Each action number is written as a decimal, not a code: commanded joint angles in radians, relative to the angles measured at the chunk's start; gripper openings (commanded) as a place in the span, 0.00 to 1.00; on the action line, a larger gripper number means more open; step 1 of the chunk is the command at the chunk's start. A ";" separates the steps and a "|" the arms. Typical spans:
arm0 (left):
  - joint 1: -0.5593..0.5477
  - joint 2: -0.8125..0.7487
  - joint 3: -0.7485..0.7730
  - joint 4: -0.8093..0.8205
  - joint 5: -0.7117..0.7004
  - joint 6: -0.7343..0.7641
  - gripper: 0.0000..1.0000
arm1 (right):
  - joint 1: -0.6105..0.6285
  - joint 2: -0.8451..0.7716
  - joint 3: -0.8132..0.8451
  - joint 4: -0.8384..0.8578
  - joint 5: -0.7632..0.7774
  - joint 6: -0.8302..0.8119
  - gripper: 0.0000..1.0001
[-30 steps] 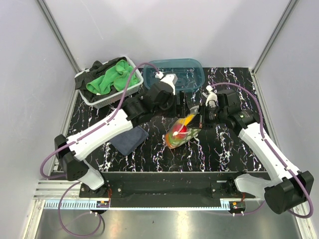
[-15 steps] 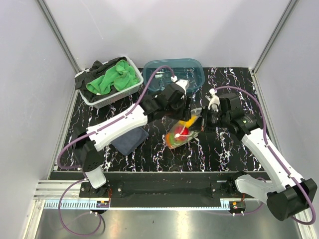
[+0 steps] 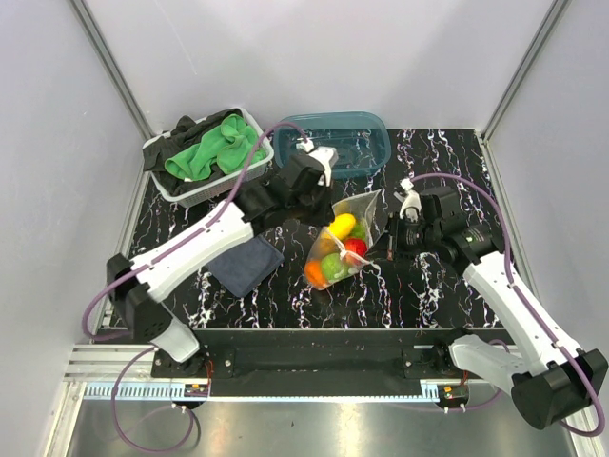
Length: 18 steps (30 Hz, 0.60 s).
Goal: Open the zip-top bag and remove the fake food
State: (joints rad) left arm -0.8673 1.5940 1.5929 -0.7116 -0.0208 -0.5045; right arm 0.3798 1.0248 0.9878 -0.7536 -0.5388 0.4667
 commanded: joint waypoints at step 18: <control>0.010 -0.086 -0.180 0.176 0.197 -0.146 0.00 | 0.011 0.029 0.128 -0.054 0.062 0.076 0.43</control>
State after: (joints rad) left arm -0.8619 1.5097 1.4117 -0.6235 0.1211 -0.6312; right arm 0.3809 1.0435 1.1358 -0.9203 -0.4168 0.4763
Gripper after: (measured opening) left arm 0.013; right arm 0.437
